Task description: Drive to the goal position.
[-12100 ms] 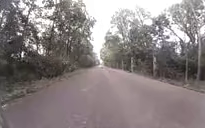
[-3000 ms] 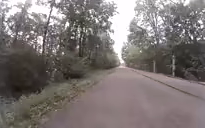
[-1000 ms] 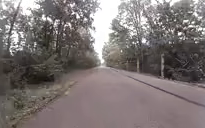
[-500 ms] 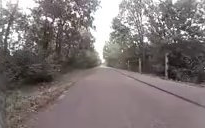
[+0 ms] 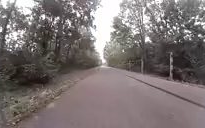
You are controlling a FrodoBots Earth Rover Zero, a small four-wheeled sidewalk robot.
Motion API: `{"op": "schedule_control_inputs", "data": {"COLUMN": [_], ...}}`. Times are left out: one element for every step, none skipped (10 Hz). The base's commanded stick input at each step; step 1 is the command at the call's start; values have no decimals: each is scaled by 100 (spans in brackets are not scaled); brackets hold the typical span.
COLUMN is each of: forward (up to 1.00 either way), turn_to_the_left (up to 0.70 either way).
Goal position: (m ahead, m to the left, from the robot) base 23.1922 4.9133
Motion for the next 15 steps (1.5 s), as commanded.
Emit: {"op": "schedule_control_inputs", "data": {"forward": [70,70,70,70,70,70,70,70,70,70,70,70,70,70,70], "turn_to_the_left": [0,0,0,0,0,0,0,0,0,0,1,3,5,9,10]}}
